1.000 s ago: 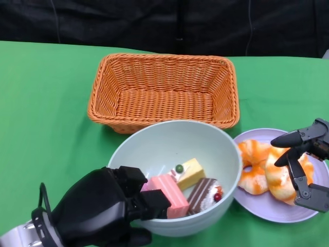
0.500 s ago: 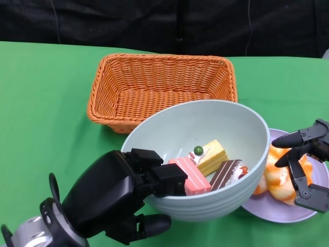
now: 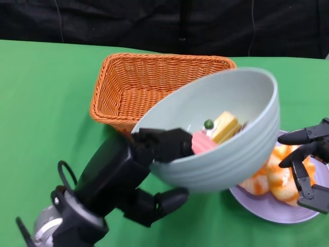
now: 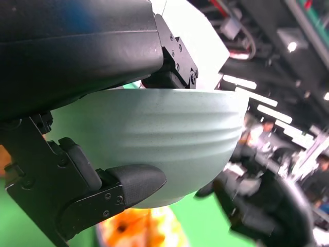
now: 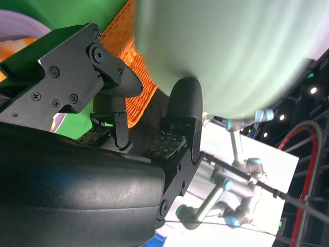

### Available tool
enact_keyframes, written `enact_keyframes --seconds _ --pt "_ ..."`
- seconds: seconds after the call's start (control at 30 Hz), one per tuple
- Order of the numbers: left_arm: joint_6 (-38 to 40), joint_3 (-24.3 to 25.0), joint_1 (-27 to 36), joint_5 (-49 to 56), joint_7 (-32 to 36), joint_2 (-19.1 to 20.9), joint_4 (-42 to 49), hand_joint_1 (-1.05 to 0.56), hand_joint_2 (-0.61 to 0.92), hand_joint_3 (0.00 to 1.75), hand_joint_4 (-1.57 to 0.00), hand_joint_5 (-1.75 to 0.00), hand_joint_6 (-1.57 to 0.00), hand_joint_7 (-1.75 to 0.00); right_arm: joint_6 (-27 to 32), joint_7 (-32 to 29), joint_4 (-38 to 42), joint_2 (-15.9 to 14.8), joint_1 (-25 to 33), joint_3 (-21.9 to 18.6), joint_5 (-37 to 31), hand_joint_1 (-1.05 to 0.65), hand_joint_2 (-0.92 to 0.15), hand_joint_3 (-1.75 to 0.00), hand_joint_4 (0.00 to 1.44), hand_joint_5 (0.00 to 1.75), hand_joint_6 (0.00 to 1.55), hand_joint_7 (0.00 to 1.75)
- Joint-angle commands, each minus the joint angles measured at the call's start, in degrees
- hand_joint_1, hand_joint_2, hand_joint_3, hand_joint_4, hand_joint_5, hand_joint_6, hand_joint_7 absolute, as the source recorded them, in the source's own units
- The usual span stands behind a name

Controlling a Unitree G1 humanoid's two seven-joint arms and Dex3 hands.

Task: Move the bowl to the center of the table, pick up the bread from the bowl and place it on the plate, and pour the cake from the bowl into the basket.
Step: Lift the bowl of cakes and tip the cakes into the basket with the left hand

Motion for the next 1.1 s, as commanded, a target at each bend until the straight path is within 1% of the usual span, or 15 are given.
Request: enact_keyframes --seconds 0.03,0.23,0.37,0.5,0.67,0.8,1.1 --pt "0.14 0.14 -1.32 -0.4 0.51 -2.3 -1.24 -0.18 0.11 1.72 -1.02 -1.75 -0.81 -1.75 0.92 0.5 -0.89 -0.19 0.72 0.67 -0.1 0.08 -0.44 -1.19 0.74 1.31 0.7 1.02" --pt "0.8 0.69 -2.62 0.6 1.88 -6.46 0.1 -0.11 0.12 1.75 -1.01 -1.75 -0.83 -1.75 0.97 0.29 -0.59 -0.26 0.79 0.69 -0.62 0.05 -0.45 -1.15 0.75 1.31 0.69 1.03" --pt "1.1 0.83 -5.71 -0.67 4.77 -11.77 5.79 -0.13 0.15 1.75 -1.04 -1.75 -0.86 -1.75 0.38 0.41 0.04 -0.48 1.02 0.51 -0.52 0.04 -0.44 -1.16 0.75 1.32 0.69 1.04" --pt "0.34 1.69 -8.1 -1.26 6.86 -14.96 10.68 -0.15 0.18 1.75 -1.06 -1.75 -0.87 -1.73 0.16 0.41 0.34 -0.55 1.18 0.47 -0.68 0.04 -0.44 -1.18 0.75 1.33 0.68 1.06" --pt "1.0 2.61 -10.46 -0.34 9.82 -17.85 15.15 -0.16 0.22 1.75 -1.08 -1.75 -0.9 -1.69 -0.27 0.52 0.75 -0.76 1.39 0.34 -0.88 0.04 -0.42 -1.21 0.75 1.34 0.68 1.07" --pt "1.92 3.32 -12.28 -1.48 11.04 -19.96 18.47 -0.13 0.25 1.75 -1.09 -1.75 -0.9 -1.67 -0.95 0.7 1.47 -0.89 1.3 0.14 -0.83 0.05 -0.39 -1.25 0.76 1.33 0.68 1.07" --pt "0.17 5.97 -18.19 -5.44 13.09 -23.54 29.14 -0.12 0.23 1.75 -1.05 -1.75 -0.88 -1.69 -2.19 1.27 2.76 -0.96 1.28 -0.23 -0.69 0.04 -0.34 -1.33 0.77 1.32 0.7 1.07"
